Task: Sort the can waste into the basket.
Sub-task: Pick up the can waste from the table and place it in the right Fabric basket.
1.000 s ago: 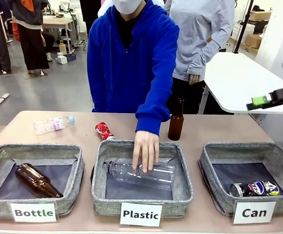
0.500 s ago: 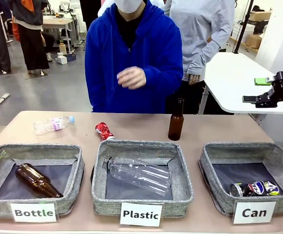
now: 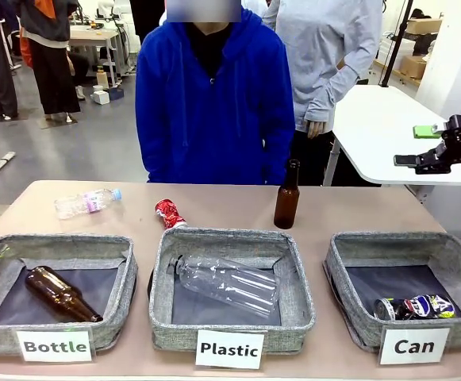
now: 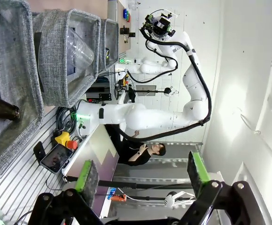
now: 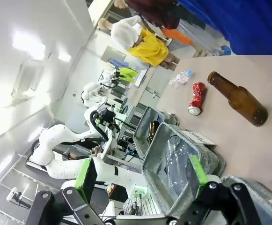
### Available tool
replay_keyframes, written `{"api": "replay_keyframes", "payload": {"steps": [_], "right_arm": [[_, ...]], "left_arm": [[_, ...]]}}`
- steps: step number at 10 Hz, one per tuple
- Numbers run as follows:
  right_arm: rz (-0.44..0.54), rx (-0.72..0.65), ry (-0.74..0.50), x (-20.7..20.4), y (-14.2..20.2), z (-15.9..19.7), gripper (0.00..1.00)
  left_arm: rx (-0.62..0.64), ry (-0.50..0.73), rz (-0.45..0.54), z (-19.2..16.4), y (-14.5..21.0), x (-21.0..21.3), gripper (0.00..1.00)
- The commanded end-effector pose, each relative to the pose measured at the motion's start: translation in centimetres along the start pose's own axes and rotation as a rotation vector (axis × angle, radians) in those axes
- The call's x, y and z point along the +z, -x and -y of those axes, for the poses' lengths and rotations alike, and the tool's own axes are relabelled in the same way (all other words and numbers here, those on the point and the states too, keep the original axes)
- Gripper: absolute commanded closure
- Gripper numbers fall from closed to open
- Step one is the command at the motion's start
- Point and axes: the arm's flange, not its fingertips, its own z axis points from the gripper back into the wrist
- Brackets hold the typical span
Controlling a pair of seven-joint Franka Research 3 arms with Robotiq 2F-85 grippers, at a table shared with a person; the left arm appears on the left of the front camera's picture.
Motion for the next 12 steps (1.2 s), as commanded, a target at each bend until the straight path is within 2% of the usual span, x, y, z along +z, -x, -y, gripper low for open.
{"api": "replay_keyframes", "payload": {"steps": [1,8,9,10,11,12], "right_arm": [[-0.009,0.014,0.004,0.2,0.4,-0.3,0.0],[-0.009,0.014,0.004,0.2,0.4,-0.3,0.0],[-0.009,0.014,0.004,0.2,0.4,-0.3,0.0],[-0.009,0.014,0.004,0.2,0.4,-0.3,0.0],[-0.009,0.014,0.004,0.2,0.4,-0.3,0.0],[-0.009,0.014,0.004,0.2,0.4,-0.3,0.0]], "left_arm": [[0.009,0.008,0.001,0.2,0.2,0.1,0.0],[0.0,0.0,0.0,0.0,0.0,0.0,0.0],[-0.012,0.017,0.065,2.0,1.2,0.6,0.0],[0.023,-0.141,0.111,4.8,0.4,-0.7,0.0],[0.044,-0.272,0.08,7.5,-1.1,-2.2,0.0],[0.086,-0.446,0.133,10.0,-2.8,-3.8,0.0]]}}
